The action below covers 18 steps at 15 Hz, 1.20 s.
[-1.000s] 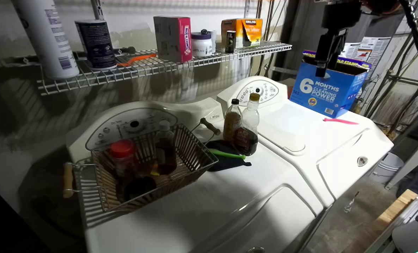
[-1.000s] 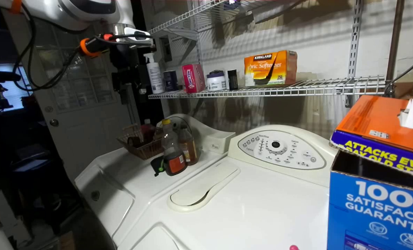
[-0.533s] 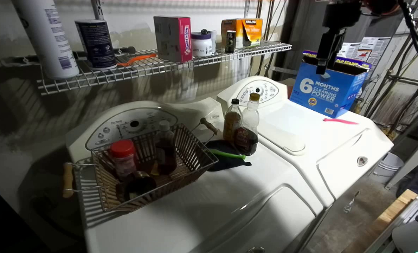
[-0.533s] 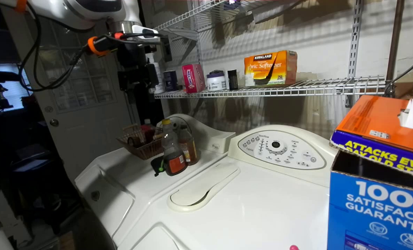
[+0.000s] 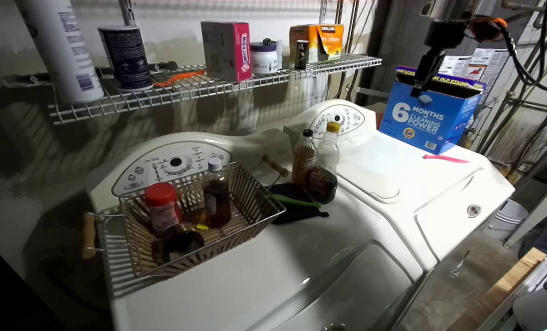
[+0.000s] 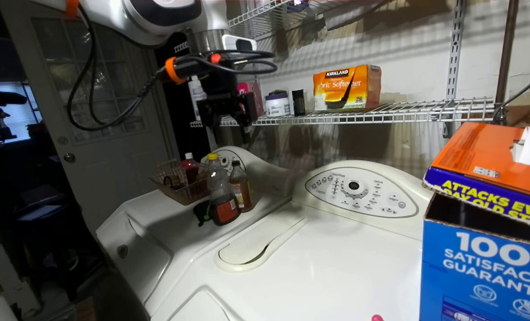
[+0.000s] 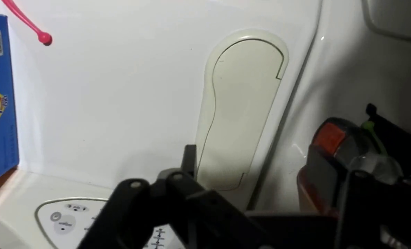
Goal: Press a button on the right dishwasher
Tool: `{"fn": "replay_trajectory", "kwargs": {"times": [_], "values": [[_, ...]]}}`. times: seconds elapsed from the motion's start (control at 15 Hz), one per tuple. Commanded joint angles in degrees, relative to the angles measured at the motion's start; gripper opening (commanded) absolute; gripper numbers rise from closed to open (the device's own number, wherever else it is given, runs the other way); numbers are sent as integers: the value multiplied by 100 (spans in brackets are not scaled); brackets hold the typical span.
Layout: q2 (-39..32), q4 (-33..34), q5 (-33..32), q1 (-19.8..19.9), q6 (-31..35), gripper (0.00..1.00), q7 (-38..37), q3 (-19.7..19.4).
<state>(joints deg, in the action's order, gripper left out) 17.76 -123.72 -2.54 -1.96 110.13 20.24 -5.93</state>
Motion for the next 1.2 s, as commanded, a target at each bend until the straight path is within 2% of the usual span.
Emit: {"fn": "replay_trajectory", "kwargs": {"times": [0.0,0.27,0.47,0.73,0.87,0.93,1.13], "values": [[-658,298,322,185,555,53,8,-194],[-1371,562,615,351,1366,23,-134,-263],[-1922,780,449,485,2056,3,-366,-208],[-2714,1228,424,620,2758,0,-678,-188],[-3144,1543,669,739,2946,0,-688,-165],[-2642,1053,415,705,2833,1,-650,-126],[-3047,1359,469,792,2937,1,-681,-111]]}}
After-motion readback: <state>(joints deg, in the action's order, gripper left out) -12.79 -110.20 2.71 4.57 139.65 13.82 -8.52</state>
